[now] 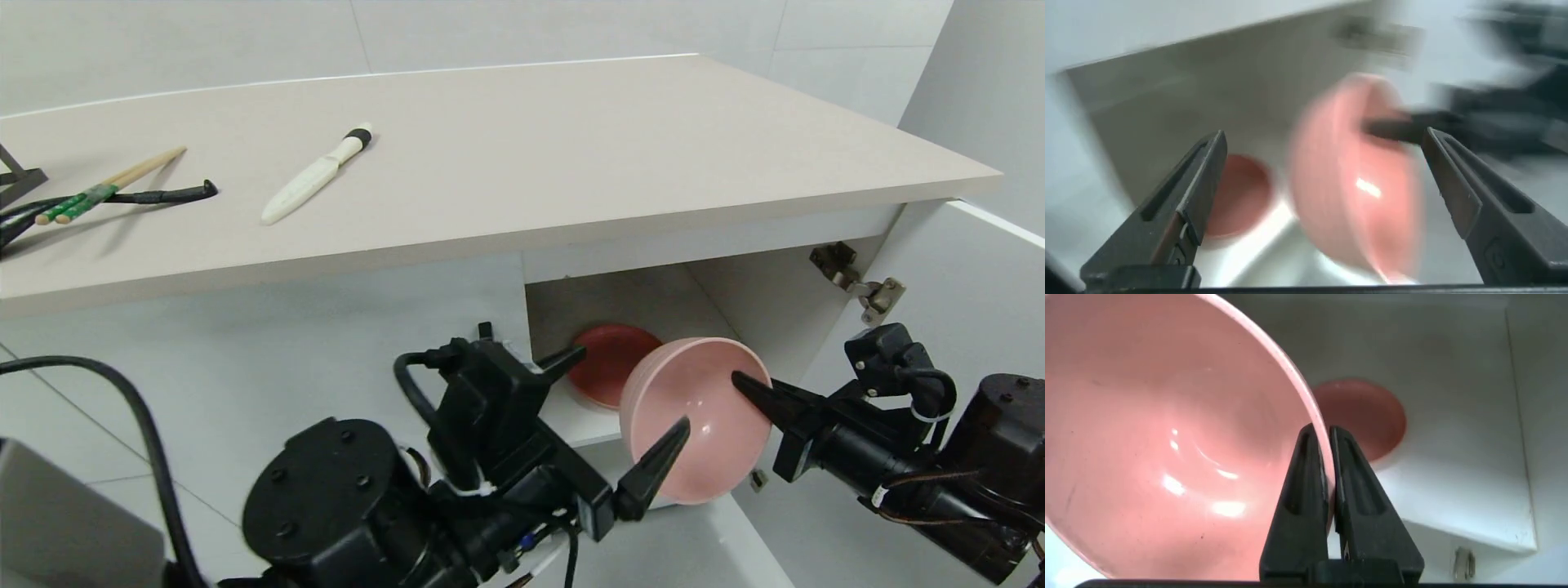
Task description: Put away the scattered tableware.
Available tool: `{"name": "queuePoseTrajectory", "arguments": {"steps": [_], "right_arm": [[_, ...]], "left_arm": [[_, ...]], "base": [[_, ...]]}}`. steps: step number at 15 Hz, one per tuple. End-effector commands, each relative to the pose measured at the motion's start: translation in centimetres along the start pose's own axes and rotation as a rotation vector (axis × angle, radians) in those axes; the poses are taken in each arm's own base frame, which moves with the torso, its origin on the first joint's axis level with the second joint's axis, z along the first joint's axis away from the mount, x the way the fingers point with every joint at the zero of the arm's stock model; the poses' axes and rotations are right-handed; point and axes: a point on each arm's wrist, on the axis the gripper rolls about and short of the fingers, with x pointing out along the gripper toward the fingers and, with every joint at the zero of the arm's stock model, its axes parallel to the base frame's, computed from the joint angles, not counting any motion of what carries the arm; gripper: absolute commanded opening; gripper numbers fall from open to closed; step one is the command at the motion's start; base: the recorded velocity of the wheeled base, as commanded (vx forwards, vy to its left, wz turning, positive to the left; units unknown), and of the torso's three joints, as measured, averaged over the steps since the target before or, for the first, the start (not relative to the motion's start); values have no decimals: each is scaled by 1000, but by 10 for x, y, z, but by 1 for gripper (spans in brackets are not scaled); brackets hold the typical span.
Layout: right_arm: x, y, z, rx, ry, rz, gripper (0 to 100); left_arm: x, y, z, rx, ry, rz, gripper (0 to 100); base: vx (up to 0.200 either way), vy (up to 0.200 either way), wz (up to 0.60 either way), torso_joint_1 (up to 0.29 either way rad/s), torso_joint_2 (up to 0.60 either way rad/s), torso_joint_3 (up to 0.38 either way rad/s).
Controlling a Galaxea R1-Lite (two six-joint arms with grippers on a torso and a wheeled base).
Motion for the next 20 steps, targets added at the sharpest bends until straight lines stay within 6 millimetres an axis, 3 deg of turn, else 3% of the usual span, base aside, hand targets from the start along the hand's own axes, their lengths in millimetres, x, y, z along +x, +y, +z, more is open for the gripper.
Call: {"name": "queuePoseTrajectory", "arguments": {"steps": [1,5,7,10,11,14,18,20], "right_arm": [[-3,-7,-4,3,19,-31,0],[-18,-7,-11,8,68,-37,0],[-26,-7,-19,14,118,-38,0],[-31,-6,-23,42,144,-41,0],[-31,-7,-23,57,142,-44,0],[-31,-9,-25,108,151,-62,0],[-27,-10,-30,113,172,-61,0],[-25,-10,-34,114,187,-64,0]], "left_arm": [[-43,17,13,20,14,-116,100],[-106,44,8,80,88,-371,100],[-124,46,5,94,113,-382,100],[-137,46,24,150,22,-356,100],[-142,46,31,170,-12,-341,100],[-182,44,60,241,-102,-227,100],[-254,25,41,176,81,69,100],[-268,16,33,163,100,170,100]], "base": [[0,0,0,0,0,0],[0,0,0,0,0,0],[0,0,0,0,0,0],[0,0,0,0,0,0],[0,0,0,0,0,0],[0,0,0,0,0,0],[0,0,0,0,0,0],[0,0,0,0,0,0]]}}
